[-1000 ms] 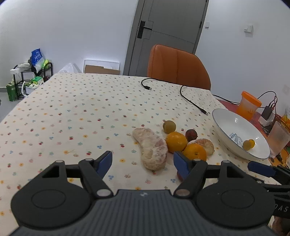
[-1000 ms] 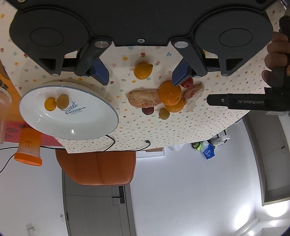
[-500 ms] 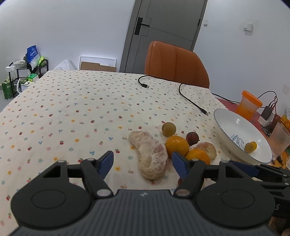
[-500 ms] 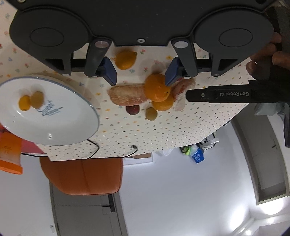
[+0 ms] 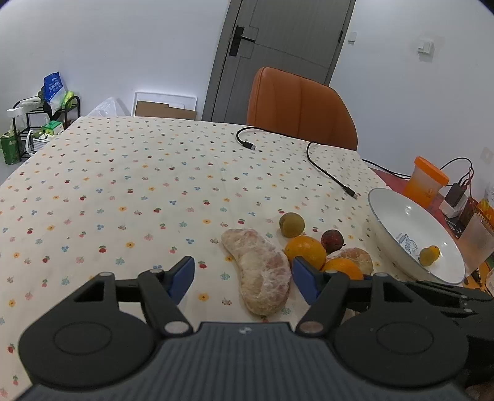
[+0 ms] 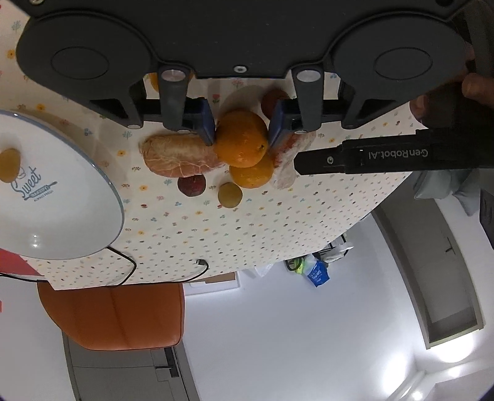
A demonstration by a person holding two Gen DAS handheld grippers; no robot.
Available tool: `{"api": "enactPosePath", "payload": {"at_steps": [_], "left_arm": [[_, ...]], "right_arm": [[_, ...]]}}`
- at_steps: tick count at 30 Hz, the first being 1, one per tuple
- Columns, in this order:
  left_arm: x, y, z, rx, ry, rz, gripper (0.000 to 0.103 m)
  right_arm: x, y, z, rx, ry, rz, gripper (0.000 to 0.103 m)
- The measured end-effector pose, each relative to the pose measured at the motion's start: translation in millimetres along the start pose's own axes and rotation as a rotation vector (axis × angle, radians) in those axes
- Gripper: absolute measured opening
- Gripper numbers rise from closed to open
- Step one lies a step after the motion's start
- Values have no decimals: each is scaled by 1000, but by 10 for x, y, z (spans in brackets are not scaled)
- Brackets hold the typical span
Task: Organize fruits
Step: 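Grasp the peeled pomelo segment with the left gripper while the right gripper grasps an orange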
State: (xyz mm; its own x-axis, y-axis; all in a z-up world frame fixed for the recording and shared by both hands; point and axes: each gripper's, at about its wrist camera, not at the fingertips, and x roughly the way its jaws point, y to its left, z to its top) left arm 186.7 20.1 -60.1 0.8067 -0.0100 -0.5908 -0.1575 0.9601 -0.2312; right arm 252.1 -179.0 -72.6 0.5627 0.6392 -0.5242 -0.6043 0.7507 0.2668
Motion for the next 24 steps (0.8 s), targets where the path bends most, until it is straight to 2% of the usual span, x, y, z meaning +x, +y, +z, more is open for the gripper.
{"api": "enactPosePath", "payload": {"at_steps": [8, 13, 16, 19, 24], "left_arm": [[100, -78, -10, 7, 18, -15, 68], [190, -167, -39, 23, 38, -22, 63], [215, -236, -49, 51, 47, -2, 54], [211, -272, -65, 85, 49, 38, 39], [142, -224, -88, 49, 53, 27, 37]], "right_arm": [[-93, -73, 28, 8, -20, -17, 35], [-172, -126, 34, 15, -35, -35, 35], [-222, -159, 26, 20, -42, -39, 35], [-275, -202, 17, 29, -51, -38, 35], [-354, -234, 14, 32, -66, -25, 35]]}}
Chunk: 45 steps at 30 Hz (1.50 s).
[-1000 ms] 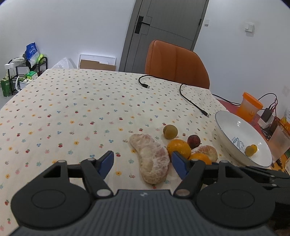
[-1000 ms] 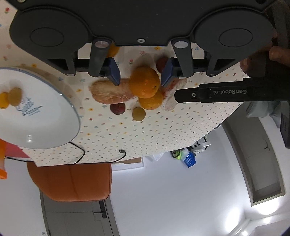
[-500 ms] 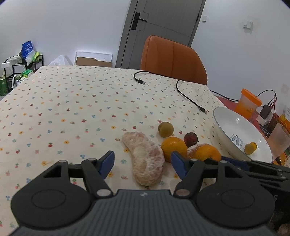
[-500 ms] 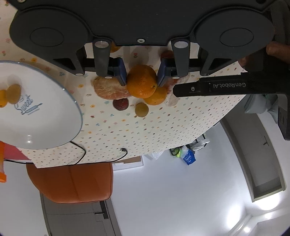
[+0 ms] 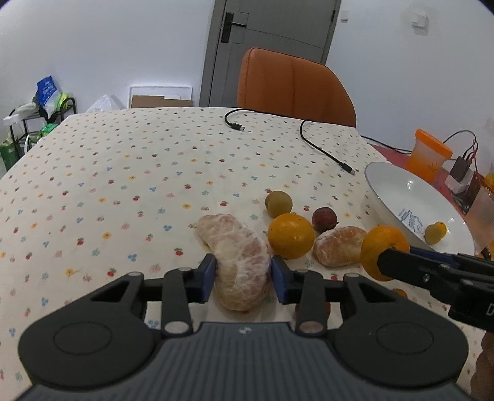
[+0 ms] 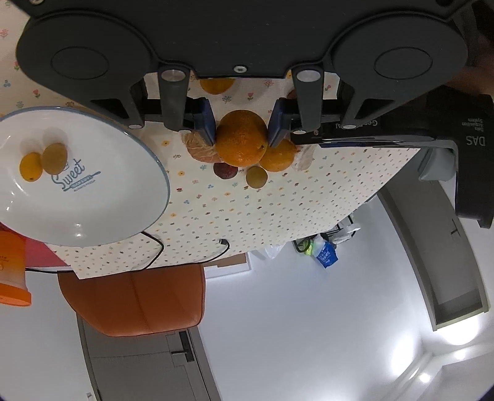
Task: Organize fruits
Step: 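Grasp the peeled pomelo segment with the left gripper while the right gripper grasps an orange, then carry the pomelo and orange over the white bowl and release both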
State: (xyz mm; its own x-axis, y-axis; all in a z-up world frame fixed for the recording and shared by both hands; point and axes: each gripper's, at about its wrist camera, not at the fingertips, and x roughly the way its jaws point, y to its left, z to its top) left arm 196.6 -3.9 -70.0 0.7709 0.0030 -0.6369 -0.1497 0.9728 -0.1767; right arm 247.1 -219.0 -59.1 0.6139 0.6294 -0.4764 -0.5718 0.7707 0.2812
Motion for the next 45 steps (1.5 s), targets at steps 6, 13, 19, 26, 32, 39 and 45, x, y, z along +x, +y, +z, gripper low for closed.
{"api": "enactPosePath", "payload": {"at_steps": [6, 13, 19, 26, 32, 39, 45], "left_arm": [[-125, 20, 4, -15, -26, -8, 37], [-266, -61, 77, 3, -72, -33, 37], [-325, -222, 135, 29, -100, -71, 37], [-314, -437, 175, 64, -105, -121, 37], [-294, -553, 195, 91, -104, -148, 37], [-227, -638, 223, 113, -96, -161, 37], [-165, -735, 246, 135, -88, -165, 37]], "right_arm": [[-49, -3, 4, 3, -10, -7, 35], [-175, 3, 17, 2, -39, -25, 35], [-326, -56, 57, 14, -75, -67, 35], [-500, -169, 87, 24, -109, -117, 35], [-589, -316, 94, 46, -130, -168, 35], [-596, -468, 86, 62, -128, -207, 35], [-538, -538, 56, 78, -108, -201, 42]]}}
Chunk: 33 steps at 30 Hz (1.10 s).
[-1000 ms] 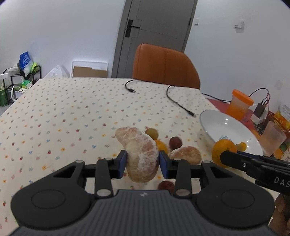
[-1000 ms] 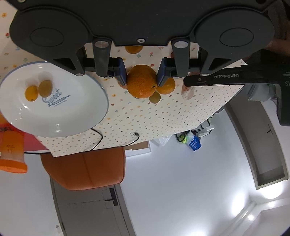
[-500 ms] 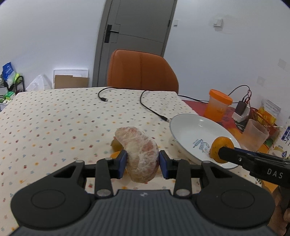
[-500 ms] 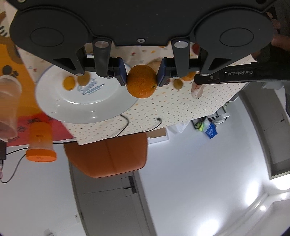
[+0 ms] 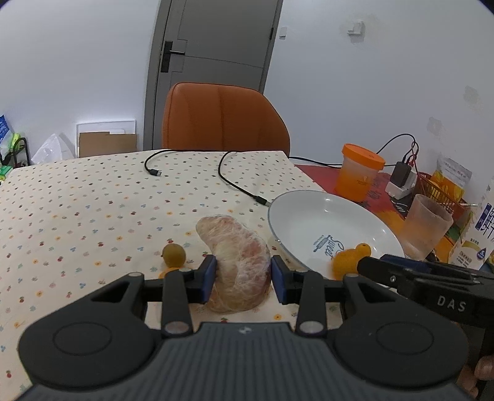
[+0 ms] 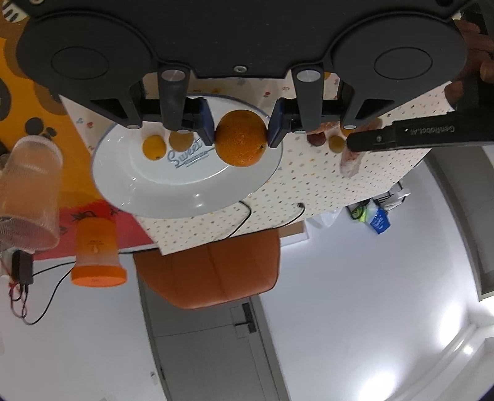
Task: Organize fruits
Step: 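Carry the pomelo and orange over the white bowl and release both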
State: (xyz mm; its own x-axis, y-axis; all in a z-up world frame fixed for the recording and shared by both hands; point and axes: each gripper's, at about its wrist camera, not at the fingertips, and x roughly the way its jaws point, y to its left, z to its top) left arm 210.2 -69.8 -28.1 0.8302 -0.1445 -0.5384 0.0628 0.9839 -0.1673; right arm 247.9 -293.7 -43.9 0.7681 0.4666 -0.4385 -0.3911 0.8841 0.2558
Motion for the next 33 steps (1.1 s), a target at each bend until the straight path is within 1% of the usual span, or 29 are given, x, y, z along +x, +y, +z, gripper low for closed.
{"api": "enactPosePath", "payload": {"at_steps": [1, 2, 3, 5, 14, 22, 26, 28, 30, 32, 33], "left_arm": [[15, -17, 6, 3, 1, -1, 37], [25, -37, 13, 7, 2, -3, 37], [30, -56, 17, 12, 2, -6, 37], [50, -101, 31, 24, 1, -13, 37], [205, -351, 100, 72, 12, -61, 37], [309, -567, 207, 104, 2, -99, 37], [364, -638, 269, 107, 1, -99, 38], [373, -652, 288, 104, -6, -97, 41], [372, -646, 293, 102, -1, -92, 49], [371, -624, 285, 98, 9, -80, 53], [365, -615, 279, 98, 9, -74, 54]], "right_arm": [[0, 3, -3, -3, -2, 4, 46], [-4, -1, -2, -8, -5, 3, 52], [-18, 8, -4, -16, -14, -2, 55], [-43, 5, -11, -30, -26, -17, 55], [-198, -208, -31, 20, -53, -50, 55], [-323, -366, -77, 55, -72, -90, 55], [-373, -429, -84, 67, -79, -105, 55], [-402, -450, -95, 72, -83, -113, 55], [-412, -477, -95, 78, -84, -117, 55], [-425, -483, -105, 82, -84, -121, 55], [-427, -488, -108, 82, -83, -121, 55]]}}
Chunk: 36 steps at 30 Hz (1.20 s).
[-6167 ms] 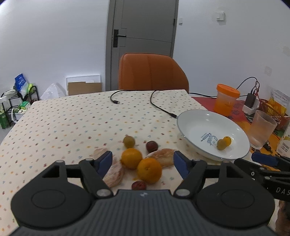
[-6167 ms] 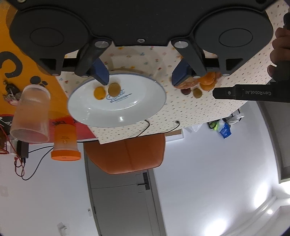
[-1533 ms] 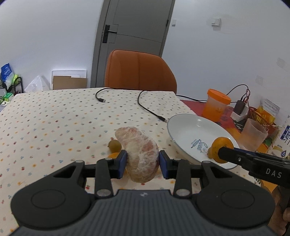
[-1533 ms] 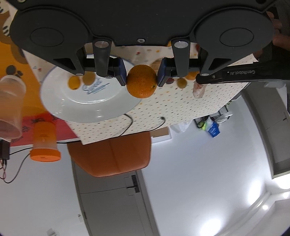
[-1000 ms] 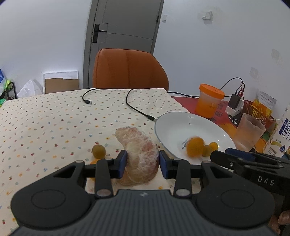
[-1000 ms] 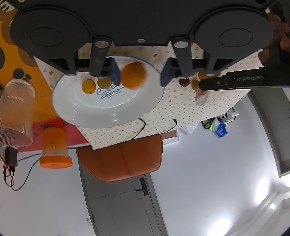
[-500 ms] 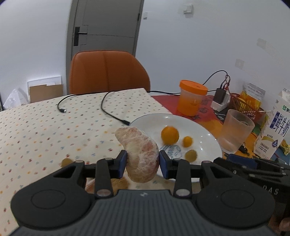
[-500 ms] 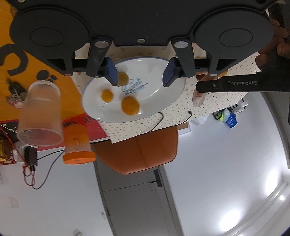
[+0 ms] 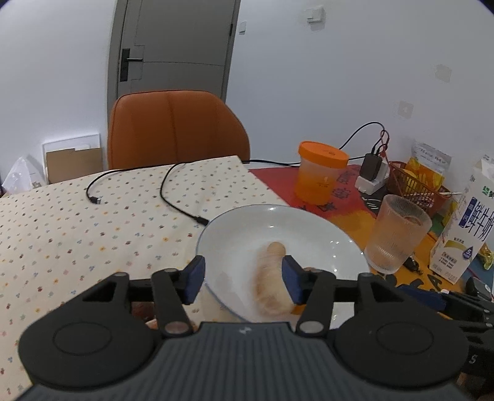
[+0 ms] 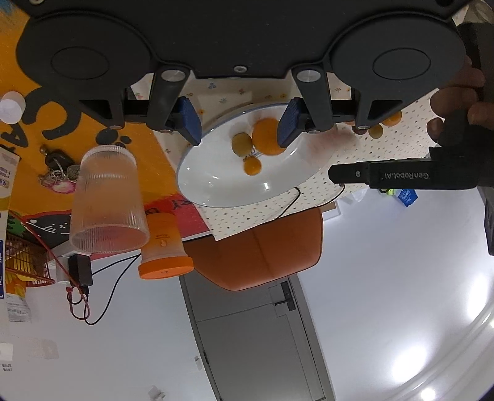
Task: Organize fruits
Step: 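Carry the pomelo and orange over the white bowl and release both, then move both grippers back toward the remaining fruits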
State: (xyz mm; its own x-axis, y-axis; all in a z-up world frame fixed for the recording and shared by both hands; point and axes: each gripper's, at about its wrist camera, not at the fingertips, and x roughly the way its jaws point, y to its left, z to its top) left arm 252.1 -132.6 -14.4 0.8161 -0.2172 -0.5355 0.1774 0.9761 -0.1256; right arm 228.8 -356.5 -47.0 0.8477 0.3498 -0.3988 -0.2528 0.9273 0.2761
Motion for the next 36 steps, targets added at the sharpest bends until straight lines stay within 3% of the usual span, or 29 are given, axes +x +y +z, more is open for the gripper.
{"api": "enactPosePath", "payload": {"at_steps": [13, 17, 22, 31, 33, 36], "left_arm": [[-254, 269, -114, -36, 4, 88, 55], [-380, 347, -148, -44, -11, 131, 70], [-542, 425, -205, -50, -22, 153, 78], [-703, 667, -348, -103, -30, 201, 82], [-722, 708, -378, -114, -30, 212, 82], [-752, 766, -421, -131, -27, 222, 82]], "right_arm": [[10, 158, 17, -17, 4, 31, 55], [-9, 248, 27, -27, 1, 50, 57], [-22, 335, 24, -32, -3, 82, 60], [83, 521, -23, -53, 28, 109, 73], [96, 567, -32, -63, 34, 112, 82], [114, 635, -40, -79, 39, 113, 87]]}}
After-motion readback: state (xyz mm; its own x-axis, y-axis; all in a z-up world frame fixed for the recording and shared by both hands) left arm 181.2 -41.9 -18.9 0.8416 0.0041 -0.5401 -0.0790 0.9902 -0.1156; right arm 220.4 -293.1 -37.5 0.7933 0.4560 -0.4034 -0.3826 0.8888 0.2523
